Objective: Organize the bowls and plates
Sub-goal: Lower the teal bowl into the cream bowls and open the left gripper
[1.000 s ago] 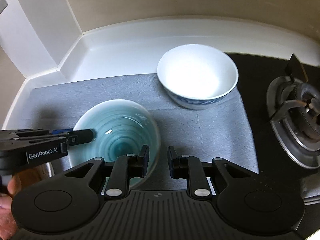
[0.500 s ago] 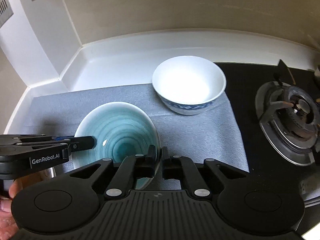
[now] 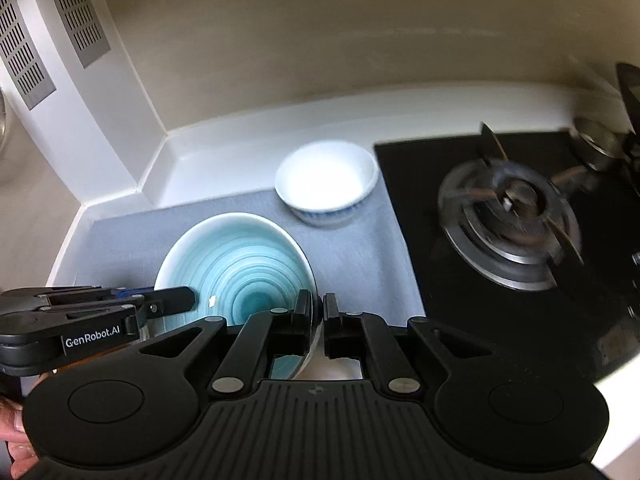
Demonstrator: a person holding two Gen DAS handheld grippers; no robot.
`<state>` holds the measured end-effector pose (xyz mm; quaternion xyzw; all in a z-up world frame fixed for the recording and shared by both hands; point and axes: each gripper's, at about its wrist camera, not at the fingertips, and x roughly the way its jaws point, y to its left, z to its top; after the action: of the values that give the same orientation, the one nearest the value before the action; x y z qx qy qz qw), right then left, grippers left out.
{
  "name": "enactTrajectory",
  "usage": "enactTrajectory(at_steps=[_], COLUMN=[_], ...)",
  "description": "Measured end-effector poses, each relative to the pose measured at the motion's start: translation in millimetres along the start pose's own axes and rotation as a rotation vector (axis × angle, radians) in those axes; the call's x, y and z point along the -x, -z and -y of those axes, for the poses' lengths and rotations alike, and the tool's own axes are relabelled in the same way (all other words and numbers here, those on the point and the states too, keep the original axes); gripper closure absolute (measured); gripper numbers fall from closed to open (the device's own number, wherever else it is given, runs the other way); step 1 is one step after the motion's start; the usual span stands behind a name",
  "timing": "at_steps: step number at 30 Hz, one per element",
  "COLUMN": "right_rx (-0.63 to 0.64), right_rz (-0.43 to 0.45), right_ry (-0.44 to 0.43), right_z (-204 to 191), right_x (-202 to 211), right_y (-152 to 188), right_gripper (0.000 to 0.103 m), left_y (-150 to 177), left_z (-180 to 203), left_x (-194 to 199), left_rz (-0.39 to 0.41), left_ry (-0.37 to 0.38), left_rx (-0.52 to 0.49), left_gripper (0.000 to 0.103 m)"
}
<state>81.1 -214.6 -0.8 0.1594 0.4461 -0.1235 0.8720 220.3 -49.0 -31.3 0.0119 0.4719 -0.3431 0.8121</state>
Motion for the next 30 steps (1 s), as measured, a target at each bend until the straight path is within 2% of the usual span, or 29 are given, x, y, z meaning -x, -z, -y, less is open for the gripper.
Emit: enactTrajectory(at_steps=[5,9,16,21,25,28,30], right_rx=[-0.042,-0.043,-0.061,-0.071,-0.078,-0.081,-0.068], right_rz=[-0.097,-0.157,-0.248,-0.252,-0.215,-0.193,-0.198], right_ry=[0.02,0.041,0.069,0.05,0.031,0.018,0.022], right_z=[14,15,20,23,25,27,27], right_x=[2,-7,-31,-30,-26,-25,-27], right_y=[18,26,29,28,23,18,15], right_gripper=[0.097,0.097,0.097,0.094,0.094,0.094,0.095], left_y=[21,26,22,23,23,21,18], left_z=[9,7,10,11,13,14,8], left_x=[-14,-29,-36,-30,-28,-28,-29], left_rz=[-0.097,-0.16,-0.173,-0.146,-0.108,-0.111,-0.131], left_ry=[0.022,0.019,0.018,0.001,-0.008,0.003,0.026], left_rx=[0.023,0.047,0.045,0.029,0.007,-0.002,0.05], left_gripper=[0.095,0.095,0.094,0.094,0.094,0.095,0.095])
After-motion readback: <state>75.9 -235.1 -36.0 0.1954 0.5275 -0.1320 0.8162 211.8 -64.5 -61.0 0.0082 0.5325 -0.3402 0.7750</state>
